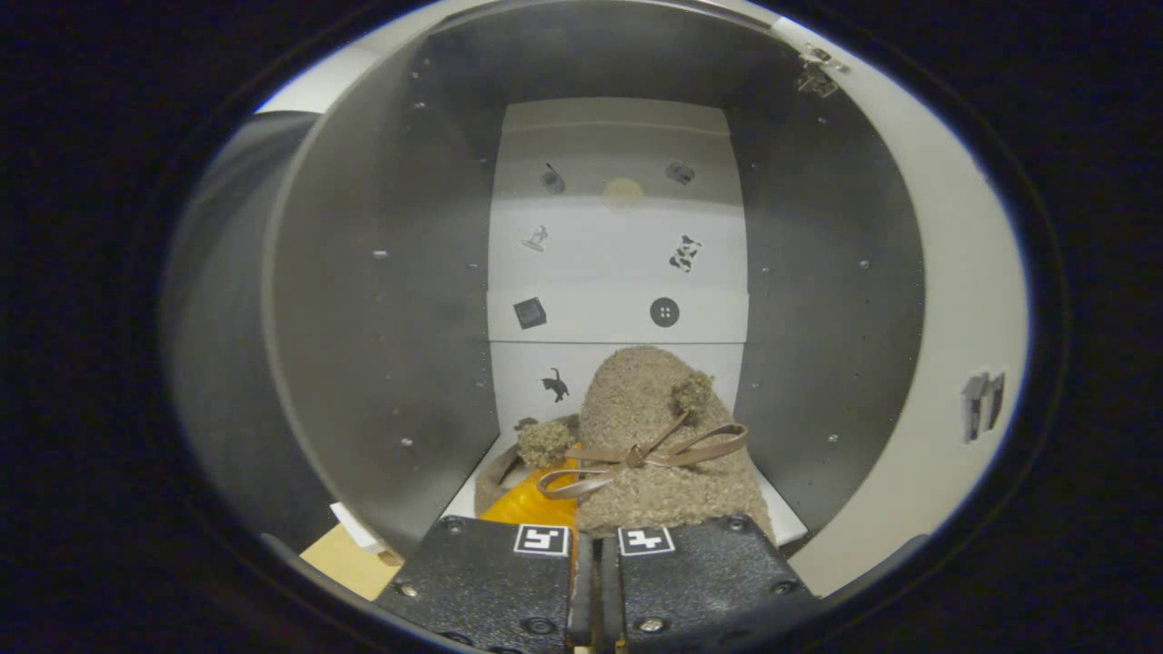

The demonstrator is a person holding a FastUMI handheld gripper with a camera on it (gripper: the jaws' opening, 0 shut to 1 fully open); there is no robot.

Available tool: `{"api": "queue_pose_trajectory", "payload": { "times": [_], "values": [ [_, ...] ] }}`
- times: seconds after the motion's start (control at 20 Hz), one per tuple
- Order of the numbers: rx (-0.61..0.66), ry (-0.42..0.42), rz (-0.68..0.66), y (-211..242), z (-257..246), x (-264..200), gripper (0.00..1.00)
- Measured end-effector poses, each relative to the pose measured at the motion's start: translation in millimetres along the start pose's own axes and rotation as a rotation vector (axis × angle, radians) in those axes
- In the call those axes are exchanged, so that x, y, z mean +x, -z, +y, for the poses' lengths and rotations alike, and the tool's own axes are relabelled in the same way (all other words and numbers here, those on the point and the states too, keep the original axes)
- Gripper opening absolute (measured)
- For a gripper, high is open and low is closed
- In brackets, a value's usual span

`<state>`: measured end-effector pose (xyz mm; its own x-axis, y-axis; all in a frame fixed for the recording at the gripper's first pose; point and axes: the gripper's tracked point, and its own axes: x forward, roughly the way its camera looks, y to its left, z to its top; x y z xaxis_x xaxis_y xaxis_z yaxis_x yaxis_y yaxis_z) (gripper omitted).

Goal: Open the shoe cabinet door, grab the shoes and put them into the shoe cabinet, then close the shoe cabinet door.

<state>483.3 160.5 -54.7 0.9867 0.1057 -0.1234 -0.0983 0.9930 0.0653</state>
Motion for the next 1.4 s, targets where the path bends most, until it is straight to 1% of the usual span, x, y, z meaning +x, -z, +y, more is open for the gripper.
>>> {"api": "queue_pose_trajectory", "payload": {
  "times": [0.15, 0.35, 0.45, 0.6, 0.65, 0.95, 1.05, 1.15, 1.3, 1.4],
  "values": [
    [0.069, 0.006, 0.038, 4.6, -9.0, 40.5, 0.07],
    [0.076, 0.019, 0.085, 19.0, -19.7, 84.6, 0.07],
    [0.105, 0.039, 0.116, 27.1, -26.6, 101.7, 0.07],
    [0.138, 0.094, 0.16, 34.9, -37.1, 117.9, 0.07],
    [0.144, 0.097, 0.169, 34.6, -36.6, 121.7, 0.07],
    [0.172, 0.108, 0.372, 66.7, -36.0, 144.0, 0.08],
    [0.16, 0.104, 0.398, 70.6, -35.9, 145.7, 0.09],
    [0.131, 0.121, 0.416, 72.3, -36.3, 143.8, 0.12],
    [0.134, 0.107, 0.415, 72.5, -30.2, 143.3, 0.28],
    [0.134, 0.094, 0.401, 69.0, -26.8, 136.3, 0.35]
  ]
}}
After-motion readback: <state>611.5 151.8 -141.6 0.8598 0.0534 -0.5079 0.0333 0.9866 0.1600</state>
